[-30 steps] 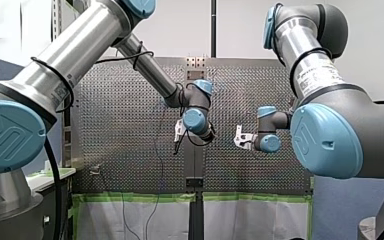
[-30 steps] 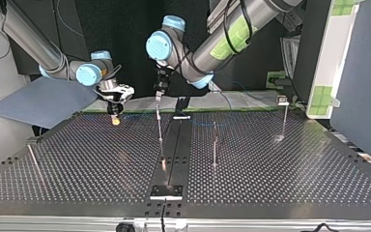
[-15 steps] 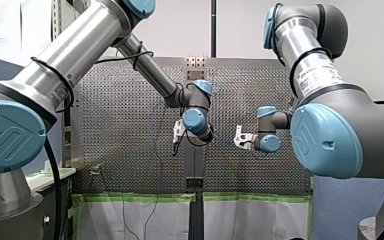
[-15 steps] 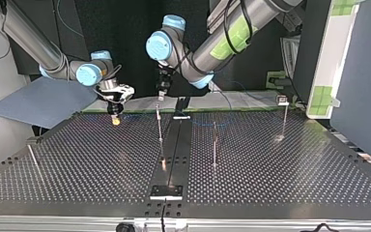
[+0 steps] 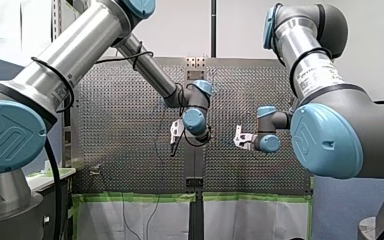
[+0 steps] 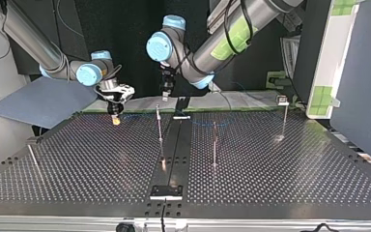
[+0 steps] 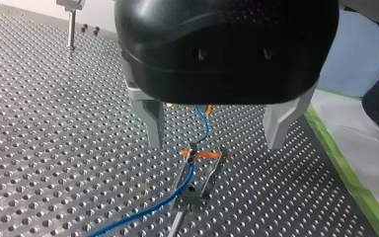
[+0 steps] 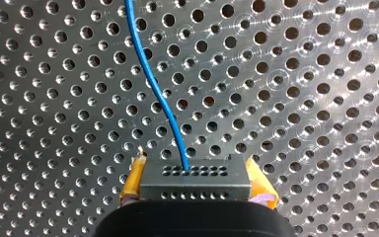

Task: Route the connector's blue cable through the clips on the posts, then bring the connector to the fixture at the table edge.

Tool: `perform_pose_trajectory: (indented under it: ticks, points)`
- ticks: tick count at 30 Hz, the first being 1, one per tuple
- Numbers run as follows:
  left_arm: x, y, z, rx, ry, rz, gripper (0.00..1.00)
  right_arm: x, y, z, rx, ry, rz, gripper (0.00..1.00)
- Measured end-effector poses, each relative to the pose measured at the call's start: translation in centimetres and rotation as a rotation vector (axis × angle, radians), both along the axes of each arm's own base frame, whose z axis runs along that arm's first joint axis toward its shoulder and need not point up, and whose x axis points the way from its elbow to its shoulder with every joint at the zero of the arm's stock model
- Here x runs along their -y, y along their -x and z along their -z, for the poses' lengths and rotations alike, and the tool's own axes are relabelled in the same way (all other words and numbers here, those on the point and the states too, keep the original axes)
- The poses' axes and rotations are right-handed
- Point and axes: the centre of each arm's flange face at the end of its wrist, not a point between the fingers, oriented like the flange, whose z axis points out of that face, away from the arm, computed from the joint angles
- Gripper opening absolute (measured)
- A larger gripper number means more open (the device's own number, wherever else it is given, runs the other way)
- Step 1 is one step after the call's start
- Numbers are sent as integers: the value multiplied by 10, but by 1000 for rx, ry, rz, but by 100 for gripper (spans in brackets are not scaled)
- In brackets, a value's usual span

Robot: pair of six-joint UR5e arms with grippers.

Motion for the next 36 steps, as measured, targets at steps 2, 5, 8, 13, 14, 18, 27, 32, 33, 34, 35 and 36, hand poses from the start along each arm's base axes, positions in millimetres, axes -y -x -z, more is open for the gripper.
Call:
perform_pose_trajectory:
  ticks: [2, 5, 8, 13, 14, 18, 27, 32, 33, 34, 35, 36]
  points:
    - [3, 0, 0, 7, 10, 11, 100, 0, 0, 0, 0, 0, 0, 0]
    - [6, -1, 0, 17, 27, 29, 100, 0, 0, 0, 0, 0, -1, 0]
    - [8, -3, 6, 16, 33, 39, 100, 0, -1, 0, 0, 0, -1, 0]
    - [8, -8, 18, 12, 32, 36, 100, -1, -2, 0, 0, 0, -3, 0]
    - [8, -10, 19, 12, 32, 34, 100, -1, -2, 0, 0, 0, -3, 0]
    - [7, -14, 20, 11, 32, 29, 100, -1, -2, 0, 0, 0, -3, 0]
    - [6, -15, 19, 12, 33, 25, 100, -1, -3, 0, 1, 0, -4, 0]
    - [5, -16, 20, 7, 31, 19, 100, -1, -3, 0, 2, 1, -4, 0]
    - [5, -15, 20, 7, 30, 16, 100, -1, -3, 0, 2, 0, -4, 0]
    - [5, -16, 20, 7, 30, 15, 100, -1, -3, 0, 2, 0, -4, 0]
    - [5, -16, 20, 7, 30, 14, 100, -1, -3, 0, 2, 0, -5, 0]
    - [5, -16, 20, 7, 30, 13, 100, -2, -3, 0, 1, 0, -5, 0]
